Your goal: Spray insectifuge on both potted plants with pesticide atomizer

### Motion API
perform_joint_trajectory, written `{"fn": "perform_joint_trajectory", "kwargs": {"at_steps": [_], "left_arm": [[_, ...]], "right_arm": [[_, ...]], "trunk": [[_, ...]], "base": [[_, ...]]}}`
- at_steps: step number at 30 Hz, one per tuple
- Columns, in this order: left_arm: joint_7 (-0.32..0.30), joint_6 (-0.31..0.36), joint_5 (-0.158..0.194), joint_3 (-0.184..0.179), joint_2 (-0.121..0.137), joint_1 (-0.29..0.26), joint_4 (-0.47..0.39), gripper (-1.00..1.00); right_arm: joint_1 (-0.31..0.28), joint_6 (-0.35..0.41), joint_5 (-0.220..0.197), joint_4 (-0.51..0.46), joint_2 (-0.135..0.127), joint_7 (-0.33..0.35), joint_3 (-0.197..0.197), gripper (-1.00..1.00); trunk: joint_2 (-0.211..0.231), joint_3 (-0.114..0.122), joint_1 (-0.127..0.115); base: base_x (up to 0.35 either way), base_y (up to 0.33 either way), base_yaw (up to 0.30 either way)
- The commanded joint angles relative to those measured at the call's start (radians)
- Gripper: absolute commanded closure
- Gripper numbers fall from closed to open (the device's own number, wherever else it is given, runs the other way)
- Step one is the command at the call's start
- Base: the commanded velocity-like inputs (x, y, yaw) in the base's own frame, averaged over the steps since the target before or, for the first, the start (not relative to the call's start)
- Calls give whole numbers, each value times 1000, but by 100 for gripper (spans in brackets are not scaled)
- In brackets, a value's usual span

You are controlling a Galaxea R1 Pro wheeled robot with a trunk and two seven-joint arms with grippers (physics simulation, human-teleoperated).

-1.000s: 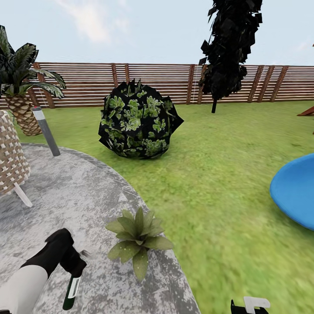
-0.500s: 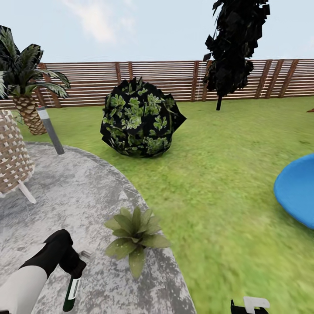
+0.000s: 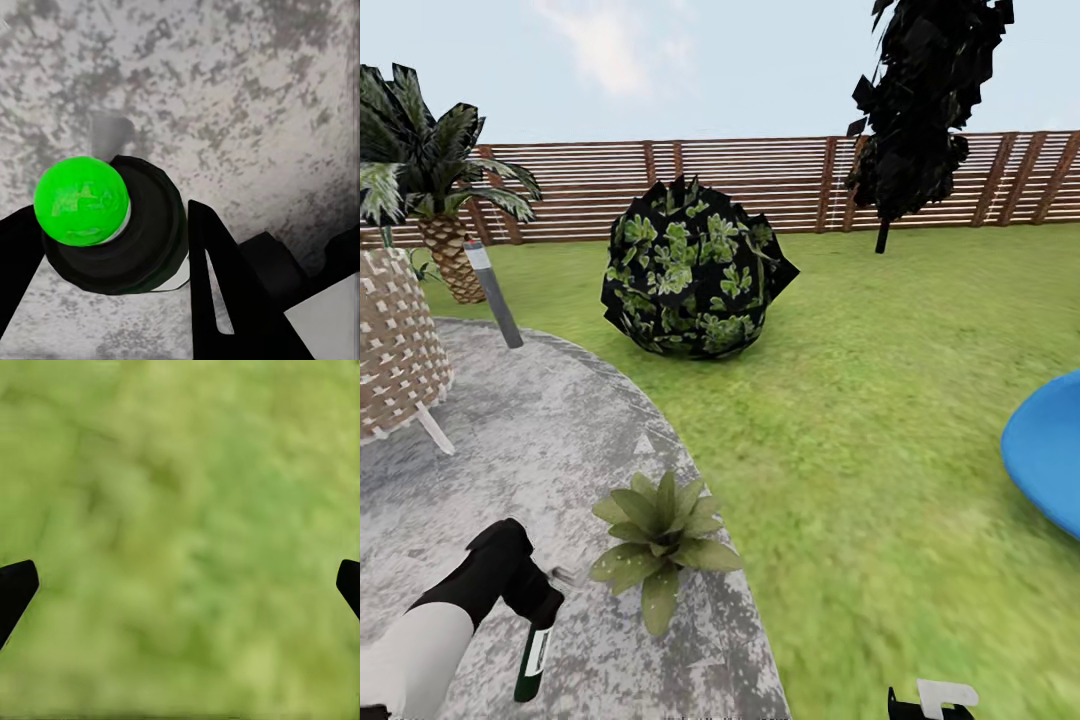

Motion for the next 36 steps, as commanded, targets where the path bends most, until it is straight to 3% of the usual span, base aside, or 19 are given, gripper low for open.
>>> {"fn": "perform_joint_trajectory", "kwargs": {"at_steps": [1,3,6,9,11,14,26,33,36], "left_arm": [[-14,7,-13,3,-5,-1,-2,100],[-34,8,-19,-8,-18,-3,-2,100],[-91,23,-33,-89,-36,-55,-4,100],[-144,70,-35,-140,-38,-105,-4,100],[-165,81,-36,-190,-38,-117,-4,100],[-178,84,-37,-224,-41,-120,-4,100],[-193,87,-40,-233,-39,-126,-4,100],[-194,90,-71,-231,-33,-148,-2,100],[-194,128,-74,-230,-33,-151,-3,100]], "right_arm": [[-1,-3,11,2,0,-5,-6,-100],[-1,-3,11,2,0,-5,-6,-100],[-1,-3,11,2,0,-5,-6,-100],[-1,-3,11,2,-3,-6,-7,-100],[-1,-3,11,2,-4,-7,-7,-100],[-1,-3,11,1,-5,-7,-7,-100],[-1,-2,11,2,-3,-7,-7,-100],[-1,-3,11,2,-3,-7,-7,-100],[-1,-3,11,2,-2,-7,-7,-100]], "trunk": [[0,-1,0],[0,-1,0],[0,-1,0],[0,-1,0],[0,-1,0],[0,-1,0],[0,-1,0],[0,-1,0],[0,-1,0]], "base": [[-82,-31,276],[-35,-13,277],[-8,-3,229],[-1,0,43],[0,0,6],[0,0,1],[-102,-127,8],[1,-267,240],[54,-272,277]]}}
